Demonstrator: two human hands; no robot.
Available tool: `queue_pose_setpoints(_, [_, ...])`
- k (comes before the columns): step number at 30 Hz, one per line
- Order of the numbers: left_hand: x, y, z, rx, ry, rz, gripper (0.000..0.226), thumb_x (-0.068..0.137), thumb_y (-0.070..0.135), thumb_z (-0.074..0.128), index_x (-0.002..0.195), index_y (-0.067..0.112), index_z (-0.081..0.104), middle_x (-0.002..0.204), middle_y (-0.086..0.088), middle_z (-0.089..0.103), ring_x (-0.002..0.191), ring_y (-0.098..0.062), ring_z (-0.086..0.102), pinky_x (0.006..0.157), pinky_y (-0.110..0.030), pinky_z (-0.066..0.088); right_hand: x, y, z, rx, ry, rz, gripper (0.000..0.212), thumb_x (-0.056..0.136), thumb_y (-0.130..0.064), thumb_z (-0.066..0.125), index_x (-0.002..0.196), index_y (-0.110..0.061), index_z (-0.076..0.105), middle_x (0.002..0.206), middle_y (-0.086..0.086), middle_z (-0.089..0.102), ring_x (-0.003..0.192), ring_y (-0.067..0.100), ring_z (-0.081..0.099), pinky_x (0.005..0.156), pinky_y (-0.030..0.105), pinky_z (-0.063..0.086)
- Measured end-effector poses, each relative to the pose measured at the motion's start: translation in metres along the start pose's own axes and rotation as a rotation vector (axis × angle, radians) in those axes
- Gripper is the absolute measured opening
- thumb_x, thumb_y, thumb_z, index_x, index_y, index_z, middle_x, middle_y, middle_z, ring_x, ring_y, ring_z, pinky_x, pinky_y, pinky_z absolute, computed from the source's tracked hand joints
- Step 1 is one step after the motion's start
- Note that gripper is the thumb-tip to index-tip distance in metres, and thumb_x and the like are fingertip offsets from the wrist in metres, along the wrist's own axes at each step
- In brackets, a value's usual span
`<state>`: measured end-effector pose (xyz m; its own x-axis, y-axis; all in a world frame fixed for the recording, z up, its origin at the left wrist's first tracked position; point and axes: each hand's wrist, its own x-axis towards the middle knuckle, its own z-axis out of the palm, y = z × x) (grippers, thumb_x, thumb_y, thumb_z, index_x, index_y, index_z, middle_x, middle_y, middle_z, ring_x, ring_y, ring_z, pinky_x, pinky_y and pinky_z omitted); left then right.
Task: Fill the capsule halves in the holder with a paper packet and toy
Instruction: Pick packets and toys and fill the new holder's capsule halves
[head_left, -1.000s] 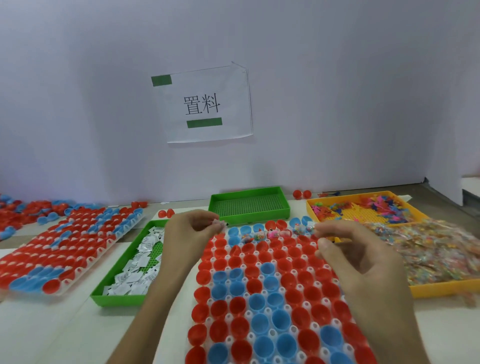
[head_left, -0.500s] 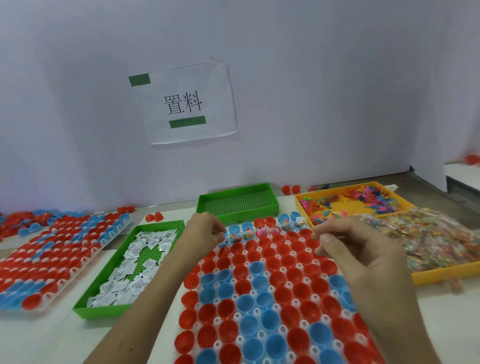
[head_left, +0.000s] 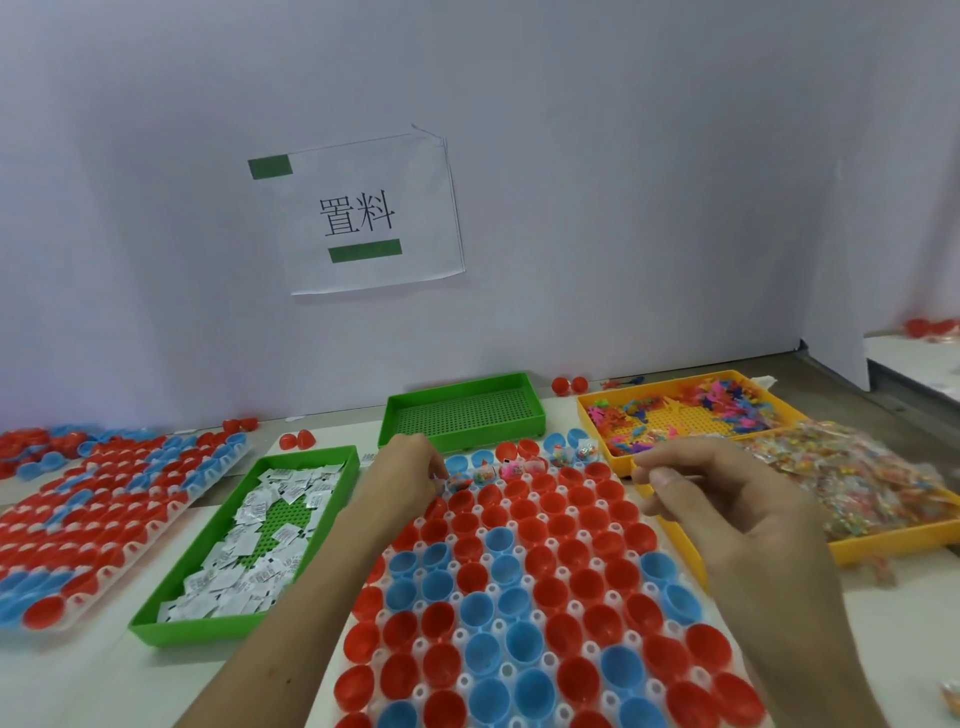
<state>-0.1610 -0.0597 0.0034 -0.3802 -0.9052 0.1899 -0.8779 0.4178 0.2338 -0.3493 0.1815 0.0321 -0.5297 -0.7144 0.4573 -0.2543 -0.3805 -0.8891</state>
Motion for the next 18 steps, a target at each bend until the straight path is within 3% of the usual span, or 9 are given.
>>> queue_pose_setpoints(3, [0.0,-0.004,0.0,-0.004,-0.005,0.006,0.017,0.089,0.014,0.074,0.105,0.016,0.079,0.104,-0.004,0.077,0.07,-0.008,0.063,0.077,-0.025,0.054,0.002,0.005,-0.007,-0.011,0.035,-0.011,0.036,0.091,-0.003,0.063,0.083,-0.036,0.074,0.081,-0.005,0.074,0.072,0.01,0.069,0.066,0.017,0.056])
queue_pose_setpoints(7, [-0.002,-0.006,0.003,0.008,-0.001,0.055,0.022,0.094,0.015,0.068,0.115,0.015,0.075,0.115,-0.002,0.074,0.096,-0.016,0.069,0.093,-0.031,0.055,0.009,0.013,-0.019,0.013,0.099,0.005,0.036,0.091,0.002,0.061,0.085,-0.031,0.075,0.082,0.0,0.074,0.072,0.014,0.07,0.068,0.02,0.058])
queue_pose_setpoints(10, [-0.002,-0.009,0.003,-0.019,-0.005,0.083,0.023,0.095,0.016,0.066,0.116,0.014,0.074,0.118,-0.002,0.073,0.095,-0.015,0.068,0.093,-0.029,0.054,0.012,0.018,-0.027,0.028,0.14,0.019,0.035,0.092,0.002,0.061,0.087,-0.03,0.076,0.082,0.002,0.075,0.072,0.015,0.07,0.067,0.018,0.057])
queue_pose_setpoints(12, [-0.002,-0.011,0.003,-0.022,-0.012,0.096,0.021,0.096,0.016,0.065,0.113,0.013,0.076,0.113,-0.003,0.074,0.095,-0.017,0.067,0.09,-0.028,0.053,0.013,0.021,-0.031,0.025,0.159,0.031,0.035,0.092,0.002,0.061,0.087,-0.029,0.076,0.081,0.001,0.075,0.071,0.012,0.07,0.066,0.016,0.057])
queue_pose_setpoints(15, [-0.004,-0.014,0.003,-0.022,-0.009,0.119,0.02,0.098,0.018,0.062,0.098,0.008,0.079,0.094,-0.009,0.072,0.081,-0.019,0.063,0.079,-0.029,0.052,0.015,0.028,-0.035,-0.032,0.177,0.042,0.036,0.091,0.001,0.062,0.087,-0.032,0.076,0.082,-0.003,0.074,0.072,0.009,0.069,0.066,0.015,0.056])
queue_pose_setpoints(18, [-0.006,-0.022,-0.001,-0.075,0.096,0.11,0.022,0.1,0.021,0.058,0.108,0.014,0.077,0.096,-0.006,0.065,0.087,-0.022,0.061,0.085,-0.035,0.051,0.02,0.045,-0.044,-0.297,0.137,0.092,0.03,0.091,-0.009,0.067,0.086,-0.037,0.074,0.093,-0.014,0.073,0.091,0.006,0.066,0.074,0.022,0.054])
